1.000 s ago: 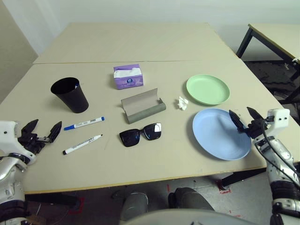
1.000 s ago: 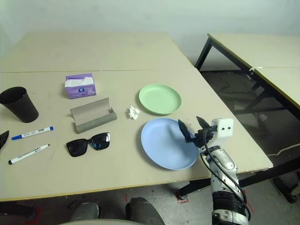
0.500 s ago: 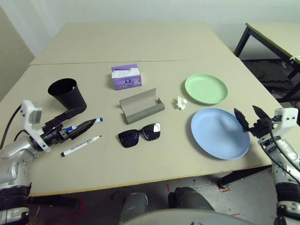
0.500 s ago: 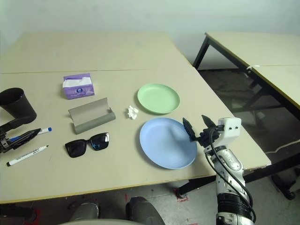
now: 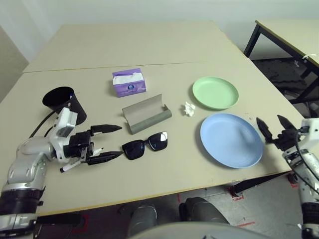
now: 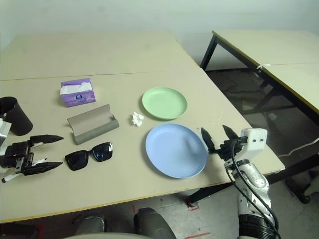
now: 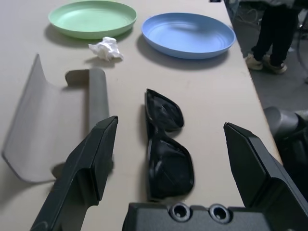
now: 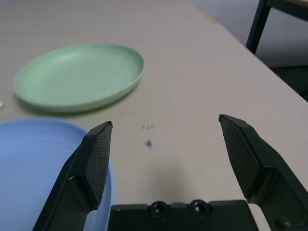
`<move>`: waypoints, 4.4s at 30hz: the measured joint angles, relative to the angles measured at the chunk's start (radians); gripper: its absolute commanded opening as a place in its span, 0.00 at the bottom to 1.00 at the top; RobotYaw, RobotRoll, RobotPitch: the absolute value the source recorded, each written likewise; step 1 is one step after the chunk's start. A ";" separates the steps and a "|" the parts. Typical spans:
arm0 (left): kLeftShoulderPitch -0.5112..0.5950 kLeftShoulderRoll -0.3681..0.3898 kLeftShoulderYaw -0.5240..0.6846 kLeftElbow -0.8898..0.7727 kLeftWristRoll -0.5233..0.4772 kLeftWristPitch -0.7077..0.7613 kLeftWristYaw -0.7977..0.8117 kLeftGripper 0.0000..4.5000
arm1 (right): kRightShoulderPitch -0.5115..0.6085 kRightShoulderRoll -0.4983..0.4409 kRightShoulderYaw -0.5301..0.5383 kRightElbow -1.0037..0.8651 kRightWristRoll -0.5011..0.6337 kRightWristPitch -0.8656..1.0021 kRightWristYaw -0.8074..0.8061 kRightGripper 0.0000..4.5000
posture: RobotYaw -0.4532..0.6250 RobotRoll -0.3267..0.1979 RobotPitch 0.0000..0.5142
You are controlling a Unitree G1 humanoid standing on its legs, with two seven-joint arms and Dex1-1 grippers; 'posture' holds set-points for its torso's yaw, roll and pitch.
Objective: Organize and tidy the items on the table.
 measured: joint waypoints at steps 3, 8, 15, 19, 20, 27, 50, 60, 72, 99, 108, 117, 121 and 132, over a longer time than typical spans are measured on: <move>-0.016 -0.005 -0.008 -0.001 0.007 0.005 0.025 1.00 | 0.097 -0.077 0.005 -0.150 0.005 0.213 -0.015 1.00 | 0.30 0.62 0.13; -0.018 -0.007 -0.018 -0.014 0.007 0.023 0.040 1.00 | 0.191 -0.174 0.004 -0.284 0.117 0.479 0.065 1.00 | 0.28 0.62 0.14; -0.033 -0.010 -0.038 -0.014 0.010 0.032 0.044 1.00 | 0.189 -0.246 -0.039 -0.367 0.262 0.752 0.103 1.00 | 0.27 0.62 0.15; -0.037 -0.035 -0.063 -0.014 0.020 0.032 0.059 1.00 | 0.163 -0.252 -0.043 -0.386 0.316 0.856 0.099 1.00 | 0.27 0.62 0.15; -0.038 -0.038 -0.068 -0.014 0.022 0.032 0.062 1.00 | 0.159 -0.252 -0.044 -0.388 0.326 0.877 0.097 1.00 | 0.27 0.62 0.16; -0.050 -0.043 -0.073 -0.016 0.023 0.031 0.074 1.00 | 0.086 -0.250 -0.044 -0.391 0.399 1.019 0.078 1.00 | 0.28 0.62 0.15; -0.013 -0.068 -0.069 0.016 0.027 -0.060 0.088 1.00 | -0.069 -0.190 -0.092 -0.348 0.522 1.253 0.041 0.01 | 0.31 0.62 0.12; -0.016 -0.083 -0.072 0.055 0.031 -0.085 0.080 1.00 | -0.367 -0.202 -0.152 -0.170 0.591 1.480 0.000 0.01 | 0.30 0.62 0.14; -0.016 -0.083 -0.069 0.070 0.030 -0.092 0.078 1.00 | -0.827 -0.274 0.186 0.268 0.414 1.389 0.106 0.01 | 0.31 0.62 0.15; 0.060 -0.081 -0.069 -0.068 0.027 -0.032 0.148 1.00 | -1.354 -0.111 0.259 1.227 -0.069 0.719 0.097 0.01 | 0.35 0.62 0.16; 0.073 -0.078 -0.068 -0.100 0.024 -0.014 0.170 1.00 | -1.354 -0.074 0.214 1.256 -0.123 0.667 0.056 0.01 | 0.36 0.62 0.17; 0.086 -0.072 -0.056 -0.121 0.023 -0.011 0.185 1.00 | -1.342 -0.073 0.196 1.261 -0.164 0.652 0.050 0.14 | 0.36 0.62 0.17; 0.085 -0.072 -0.056 -0.120 0.023 -0.012 0.185 1.00 | -1.337 -0.075 0.196 1.261 -0.177 0.653 0.064 0.46 | 0.35 0.62 0.16; 0.046 -0.076 -0.057 -0.095 0.026 -0.014 0.184 1.00 | -1.335 -0.110 0.193 1.258 -0.197 0.677 0.117 1.00 | 0.33 0.62 0.15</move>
